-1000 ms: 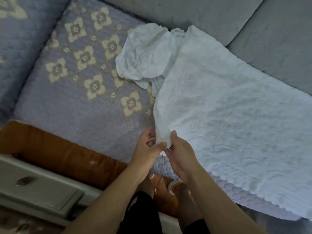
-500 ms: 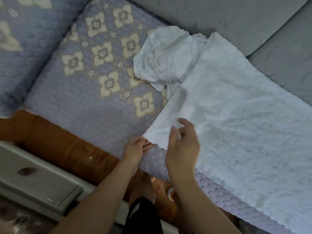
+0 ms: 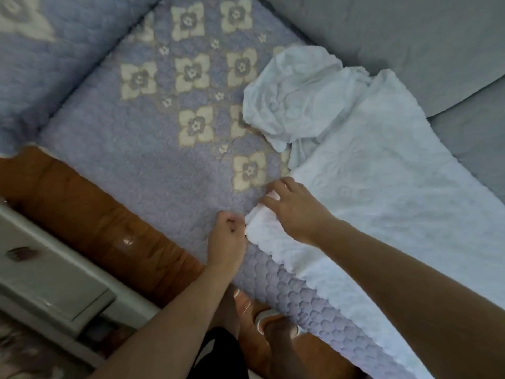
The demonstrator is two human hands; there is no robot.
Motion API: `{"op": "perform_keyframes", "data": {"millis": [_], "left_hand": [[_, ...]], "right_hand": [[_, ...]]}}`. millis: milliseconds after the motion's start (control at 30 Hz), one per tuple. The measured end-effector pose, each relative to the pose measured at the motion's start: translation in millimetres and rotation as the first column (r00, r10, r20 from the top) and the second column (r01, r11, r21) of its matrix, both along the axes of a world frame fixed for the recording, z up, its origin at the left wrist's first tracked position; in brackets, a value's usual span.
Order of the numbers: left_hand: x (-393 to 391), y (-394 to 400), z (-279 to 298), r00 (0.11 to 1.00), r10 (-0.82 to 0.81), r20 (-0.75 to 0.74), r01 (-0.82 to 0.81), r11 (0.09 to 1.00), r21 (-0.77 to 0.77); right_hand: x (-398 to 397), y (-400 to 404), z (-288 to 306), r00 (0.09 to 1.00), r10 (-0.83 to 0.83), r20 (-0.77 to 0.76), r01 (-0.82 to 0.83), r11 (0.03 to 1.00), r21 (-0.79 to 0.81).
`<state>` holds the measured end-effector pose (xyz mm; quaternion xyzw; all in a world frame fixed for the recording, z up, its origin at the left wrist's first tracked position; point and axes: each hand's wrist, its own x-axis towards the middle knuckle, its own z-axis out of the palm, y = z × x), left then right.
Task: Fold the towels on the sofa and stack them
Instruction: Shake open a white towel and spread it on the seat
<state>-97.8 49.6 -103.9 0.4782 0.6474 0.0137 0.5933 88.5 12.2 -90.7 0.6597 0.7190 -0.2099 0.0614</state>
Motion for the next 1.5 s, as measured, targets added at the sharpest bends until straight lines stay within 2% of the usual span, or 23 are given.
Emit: {"op": "perform_keyframes", "data": {"millis": [100, 200, 300, 367, 433, 500, 633, 733, 833, 1000, 1167, 1300, 1400, 1500], "left_hand": [[1, -3, 6, 0.986, -0.162, -0.033, 0.165, 0.981, 0.101], [3, -12, 8, 0.954, -0.289, -0.082, 0.298, 0.941, 0.159], [4, -12, 13, 0.935, -0.348, 0.071, 0.318, 0.909, 0.270], [5, -7, 17, 0.908, -0.392, 0.147, 0.335, 0.892, 0.304], [5, 0, 10, 0.920, -0.384, 0.077, 0.349, 0.892, 0.286], [5, 7, -2, 0.913, -0.403, -0.061, 0.404, 0.876, 0.262], [6, 15, -18, 0.761, -0.579, -0.293, 0.649, 0.660, 0.379], [11, 15, -16, 0.693, -0.626, -0.357, 0.721, 0.601, 0.346], [9, 17, -21, 0.641, -0.661, -0.390, 0.767, 0.569, 0.295], [8, 17, -26, 0.646, -0.698, -0.309, 0.762, 0.564, 0.317], [1, 7, -30, 0.700, -0.651, -0.293, 0.707, 0.576, 0.409], [9, 17, -33, 0.697, -0.659, -0.282, 0.714, 0.603, 0.356], [14, 16, -28, 0.670, -0.697, -0.256, 0.743, 0.625, 0.241], [15, 20, -25, 0.657, -0.723, -0.214, 0.753, 0.628, 0.196]], "right_hand": [[12, 19, -7, 0.988, 0.156, -0.007, -0.156, 0.988, 0.006], [17, 25, -6, 0.975, 0.212, -0.068, -0.213, 0.977, -0.005], [21, 25, 3, 0.944, 0.302, -0.131, -0.310, 0.950, -0.046], [32, 25, 13, 0.927, 0.348, -0.140, -0.365, 0.922, -0.128], [53, 29, 24, 0.927, 0.368, -0.066, -0.372, 0.890, -0.262], [77, 35, 35, 0.919, 0.393, 0.033, -0.358, 0.865, -0.352], [107, 52, 47, 0.869, 0.454, 0.196, -0.321, 0.819, -0.475], [121, 60, 46, 0.849, 0.452, 0.272, -0.281, 0.825, -0.491], [136, 68, 47, 0.851, 0.410, 0.327, -0.251, 0.866, -0.433], [183, 80, 64, 0.816, 0.382, 0.435, -0.258, 0.912, -0.318], [217, 107, 85, 0.712, 0.341, 0.614, -0.127, 0.922, -0.365], [252, 122, 102, 0.696, 0.208, 0.687, -0.003, 0.958, -0.287], [258, 133, 99, 0.698, 0.213, 0.683, 0.093, 0.919, -0.382], [253, 138, 91, 0.768, 0.185, 0.613, 0.200, 0.840, -0.504]]}}
